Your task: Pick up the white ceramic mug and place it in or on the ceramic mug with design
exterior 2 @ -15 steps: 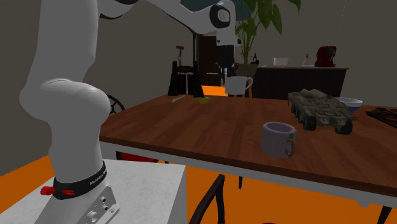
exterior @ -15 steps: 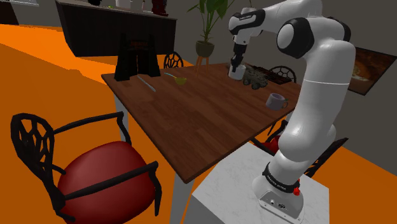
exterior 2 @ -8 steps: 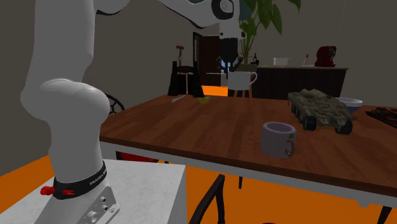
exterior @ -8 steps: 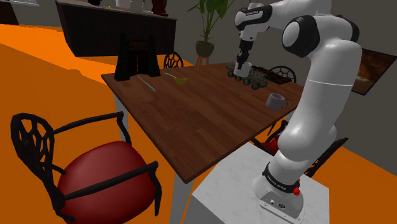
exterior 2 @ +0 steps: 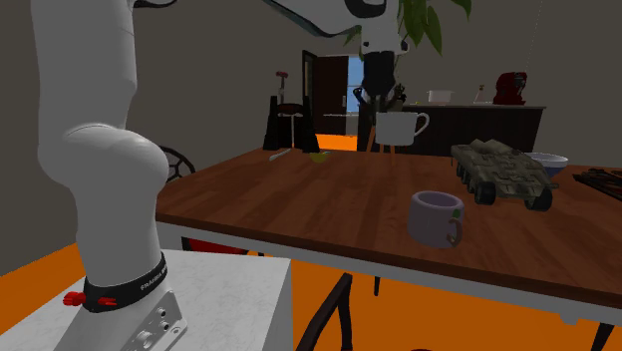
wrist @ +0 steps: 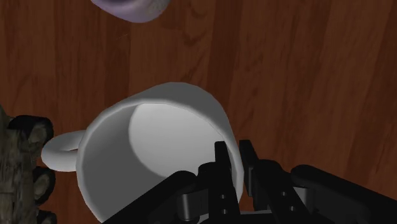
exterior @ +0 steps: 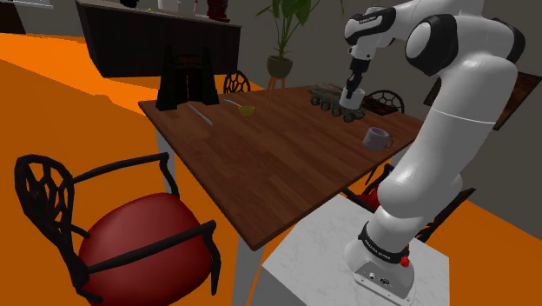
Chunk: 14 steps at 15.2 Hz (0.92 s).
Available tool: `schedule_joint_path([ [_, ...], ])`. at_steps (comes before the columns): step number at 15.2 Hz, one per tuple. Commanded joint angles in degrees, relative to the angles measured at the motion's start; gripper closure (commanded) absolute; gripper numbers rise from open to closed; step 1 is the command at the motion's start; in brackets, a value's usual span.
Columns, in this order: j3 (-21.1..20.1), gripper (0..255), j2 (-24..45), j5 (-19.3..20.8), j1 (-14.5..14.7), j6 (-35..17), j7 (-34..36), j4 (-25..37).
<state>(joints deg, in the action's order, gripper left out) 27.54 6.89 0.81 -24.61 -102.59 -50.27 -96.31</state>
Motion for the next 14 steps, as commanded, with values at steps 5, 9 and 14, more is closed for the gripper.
schedule_joint_path([
  [5, 3.2, 255, -3.0, 1.2, -3.6, -0.7, -6.7, -3.0],
  [9, 5.6, 255, -3.8, 1.4, -6.3, -0.8, -11.7, -3.5],
  [14, 8.7, 255, -3.4, 0.8, -9.9, -0.6, -18.6, -2.6],
])
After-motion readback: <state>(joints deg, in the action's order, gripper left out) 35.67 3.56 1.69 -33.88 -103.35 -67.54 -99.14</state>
